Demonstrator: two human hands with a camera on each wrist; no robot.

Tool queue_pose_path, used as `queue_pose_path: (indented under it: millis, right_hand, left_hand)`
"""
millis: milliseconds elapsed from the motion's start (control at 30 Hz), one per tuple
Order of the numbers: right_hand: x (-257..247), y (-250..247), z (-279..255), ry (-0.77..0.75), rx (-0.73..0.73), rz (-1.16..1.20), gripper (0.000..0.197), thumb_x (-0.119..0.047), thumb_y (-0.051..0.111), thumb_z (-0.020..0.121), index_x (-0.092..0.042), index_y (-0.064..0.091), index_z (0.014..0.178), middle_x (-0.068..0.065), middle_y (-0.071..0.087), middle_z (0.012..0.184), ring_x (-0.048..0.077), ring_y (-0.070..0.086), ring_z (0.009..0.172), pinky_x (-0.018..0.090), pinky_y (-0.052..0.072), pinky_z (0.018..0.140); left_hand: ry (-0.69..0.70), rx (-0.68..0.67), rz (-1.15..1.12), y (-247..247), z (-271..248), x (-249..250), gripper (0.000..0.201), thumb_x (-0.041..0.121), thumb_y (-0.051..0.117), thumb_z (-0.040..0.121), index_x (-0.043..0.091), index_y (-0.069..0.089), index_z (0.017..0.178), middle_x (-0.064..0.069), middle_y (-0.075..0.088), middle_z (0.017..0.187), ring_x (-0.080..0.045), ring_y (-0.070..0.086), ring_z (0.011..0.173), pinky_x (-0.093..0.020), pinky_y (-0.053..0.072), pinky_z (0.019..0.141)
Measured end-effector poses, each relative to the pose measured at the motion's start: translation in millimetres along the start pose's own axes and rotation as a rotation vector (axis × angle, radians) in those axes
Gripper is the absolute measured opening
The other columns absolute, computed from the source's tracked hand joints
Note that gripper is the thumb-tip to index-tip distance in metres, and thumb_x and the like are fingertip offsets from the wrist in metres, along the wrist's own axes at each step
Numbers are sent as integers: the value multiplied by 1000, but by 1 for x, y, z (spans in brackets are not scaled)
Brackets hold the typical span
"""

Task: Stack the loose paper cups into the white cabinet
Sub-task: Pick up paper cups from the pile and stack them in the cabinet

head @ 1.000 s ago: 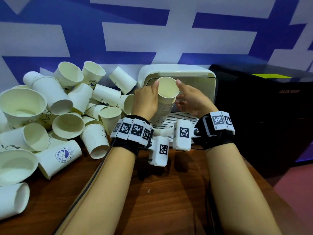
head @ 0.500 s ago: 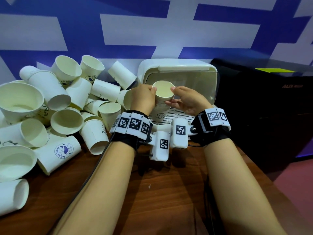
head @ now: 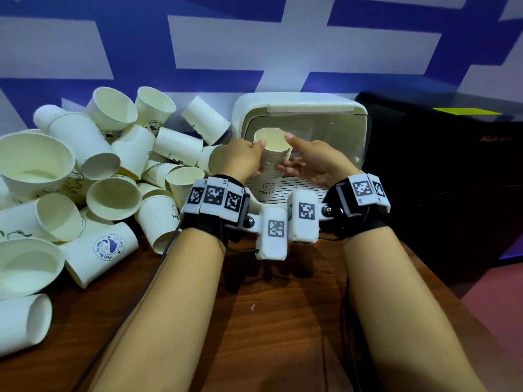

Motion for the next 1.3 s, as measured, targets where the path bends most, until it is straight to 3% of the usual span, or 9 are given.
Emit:
queue_pose_path:
  millis: [167,367,600,667,800,933,1033,1167,1300]
  right_hand:
    - [-3,2,-2,-17,-42,49,23,-17,59,96,5,52,98,24,52,114,28,59,102,39,58,77]
    - [-5,5,-1,-62,-55,53,39,-17,64,93,9,51,119,27,52,121,25,65,92,34,59,81]
    - [-4,15,-4,-95,-130,-63,16,-16,59,95,-1,61,98,14,64,91,18,62,73,29,52,87]
    - [-1,17,-5,-92,-135,-100,12,-16,58,96,-5,63,94,8,65,85,16,60,71,28,51,83]
    - [2,17,-7,-77,-125,-171,8,-20,59,96,-13,63,95,2,65,87,14,57,72,28,51,81]
    - [2,16,-9,-63,-104,-228,13,-21,61,94,-11,63,102,3,65,92,15,58,76,26,52,79]
    - [-1,15,-11,-50,-76,-277,16,-24,62,94,-10,63,102,5,63,97,17,58,79,27,52,77]
    - [-6,17,-13,-57,-26,-323,34,-24,64,92,-5,57,119,9,57,112,19,60,84,32,54,82]
    - [-15,17,-14,-100,69,-330,32,-19,64,92,-5,50,117,7,55,92,20,59,78,33,55,76]
  left_hand:
    - [-44,-12,41,5,7,-4,51,41,52,95,-3,61,117,-21,67,108,-33,66,100,-43,53,92]
    - [-127,-46,-128,9,5,-5,43,31,54,96,-2,54,124,-14,63,116,-28,61,107,-37,50,96]
    - [-199,-105,-317,15,-4,-3,14,14,47,100,8,56,93,-3,58,80,-11,54,69,-13,43,53]
    - [-221,-119,-337,17,-5,-4,17,13,46,100,10,55,86,-1,58,83,-11,53,76,-15,43,64]
    - [-206,-147,-315,19,-10,-3,30,16,47,100,4,54,126,-9,57,128,-20,50,114,-28,40,94]
    - [-204,-191,-211,19,-12,-2,35,21,47,100,5,50,131,-10,52,136,-23,49,120,-30,37,91]
    - [-208,-234,-127,16,-13,-1,39,24,49,99,6,49,134,-15,50,137,-30,48,126,-39,41,103]
    - [-220,-313,-14,5,-16,-1,26,25,53,98,7,57,115,-14,63,114,-21,62,98,-36,49,100]
    - [-149,-326,60,-13,-19,14,18,22,48,100,9,58,107,-7,66,91,-15,62,74,-29,54,80]
Point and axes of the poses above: each hand's wrist, its own z-axis towards the middle knuckle, its own y-axis out of the palm, x = y × z, the point moved 7 cm from there along z, towards the middle knuckle
